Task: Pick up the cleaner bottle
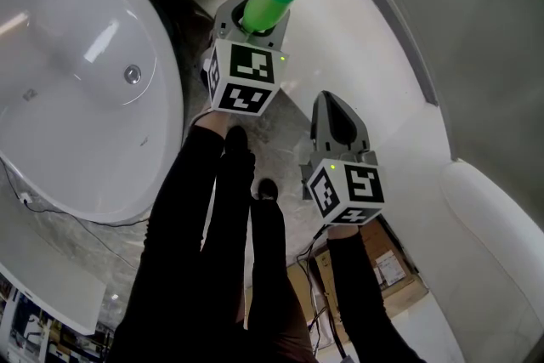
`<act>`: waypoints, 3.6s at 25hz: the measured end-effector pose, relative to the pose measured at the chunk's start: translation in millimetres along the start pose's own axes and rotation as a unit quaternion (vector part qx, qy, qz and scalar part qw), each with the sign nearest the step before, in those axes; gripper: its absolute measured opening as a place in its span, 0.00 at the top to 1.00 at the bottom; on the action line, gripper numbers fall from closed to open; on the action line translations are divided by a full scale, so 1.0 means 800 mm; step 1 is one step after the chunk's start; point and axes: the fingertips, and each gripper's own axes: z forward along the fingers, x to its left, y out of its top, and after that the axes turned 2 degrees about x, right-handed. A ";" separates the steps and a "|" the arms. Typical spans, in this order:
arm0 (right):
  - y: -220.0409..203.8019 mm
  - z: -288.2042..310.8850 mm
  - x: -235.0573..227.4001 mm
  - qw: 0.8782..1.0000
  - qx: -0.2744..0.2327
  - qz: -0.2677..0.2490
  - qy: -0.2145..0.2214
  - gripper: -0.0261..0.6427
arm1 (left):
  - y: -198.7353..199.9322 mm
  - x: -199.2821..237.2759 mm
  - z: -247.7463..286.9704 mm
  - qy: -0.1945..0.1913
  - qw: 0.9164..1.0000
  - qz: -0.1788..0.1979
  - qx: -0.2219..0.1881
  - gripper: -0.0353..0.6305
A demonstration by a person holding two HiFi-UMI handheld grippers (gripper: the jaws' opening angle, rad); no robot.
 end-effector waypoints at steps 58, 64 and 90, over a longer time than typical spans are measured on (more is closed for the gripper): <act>0.193 -0.074 0.193 0.984 -0.076 -0.125 0.099 0.96 | 0.171 0.162 -0.308 0.148 0.986 -0.048 -0.063 0.66; 0.209 -0.080 0.224 0.980 -0.083 -0.138 0.119 0.96 | 0.177 0.175 -0.339 0.164 0.983 -0.052 -0.064 0.66; 0.218 -0.095 0.371 0.940 -0.082 -0.246 0.223 0.96 | 0.132 0.231 -0.478 0.264 0.956 -0.113 -0.062 0.66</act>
